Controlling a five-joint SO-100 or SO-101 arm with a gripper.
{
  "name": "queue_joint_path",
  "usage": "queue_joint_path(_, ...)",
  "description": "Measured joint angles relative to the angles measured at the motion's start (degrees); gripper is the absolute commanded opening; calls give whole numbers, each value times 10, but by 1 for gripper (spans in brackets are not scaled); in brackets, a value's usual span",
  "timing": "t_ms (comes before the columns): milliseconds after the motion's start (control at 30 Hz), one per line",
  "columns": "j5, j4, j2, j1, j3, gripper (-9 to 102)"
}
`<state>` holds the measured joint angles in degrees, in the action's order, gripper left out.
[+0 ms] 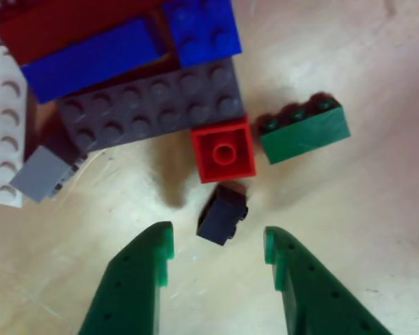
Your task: Put all lego bricks in the bin.
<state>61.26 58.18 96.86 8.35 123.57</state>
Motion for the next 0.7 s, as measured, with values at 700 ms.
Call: queue_joint_path(700,23,-72,6,5,57,0)
